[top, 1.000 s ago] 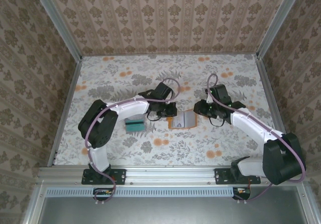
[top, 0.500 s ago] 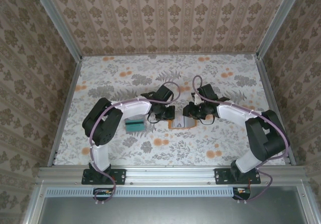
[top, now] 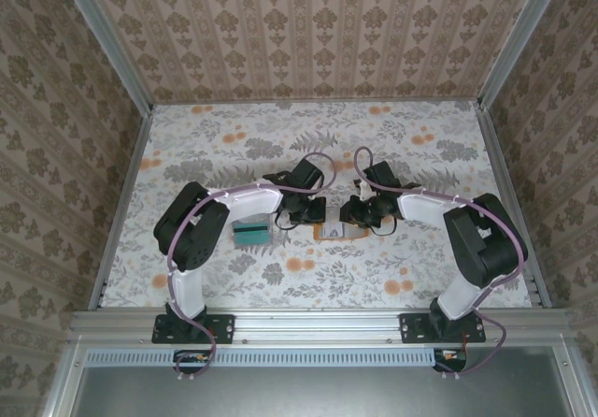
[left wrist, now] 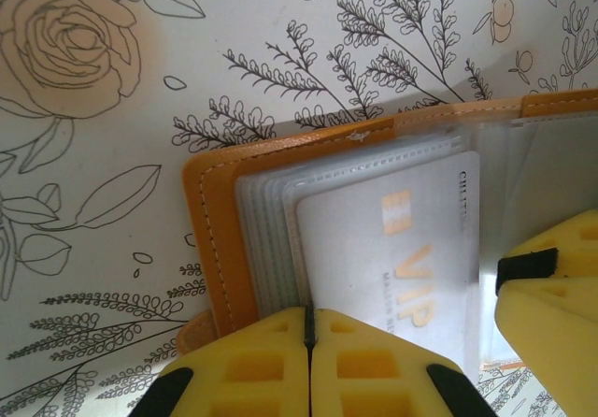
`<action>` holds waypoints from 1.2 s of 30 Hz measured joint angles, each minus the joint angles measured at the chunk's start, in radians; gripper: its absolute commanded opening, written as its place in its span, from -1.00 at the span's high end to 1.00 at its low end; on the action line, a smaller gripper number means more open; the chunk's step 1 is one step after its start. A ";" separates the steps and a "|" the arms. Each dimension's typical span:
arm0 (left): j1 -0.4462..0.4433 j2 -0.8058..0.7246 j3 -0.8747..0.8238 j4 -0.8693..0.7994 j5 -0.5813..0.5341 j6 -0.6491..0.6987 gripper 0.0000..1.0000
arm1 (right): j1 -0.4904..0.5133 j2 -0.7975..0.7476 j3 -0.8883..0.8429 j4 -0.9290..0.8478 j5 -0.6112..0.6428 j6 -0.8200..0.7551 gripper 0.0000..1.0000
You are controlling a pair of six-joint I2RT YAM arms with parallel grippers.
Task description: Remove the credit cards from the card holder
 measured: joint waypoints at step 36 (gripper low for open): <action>-0.002 0.002 0.005 -0.011 -0.011 0.000 0.89 | -0.055 -0.005 -0.062 0.037 -0.031 0.009 0.57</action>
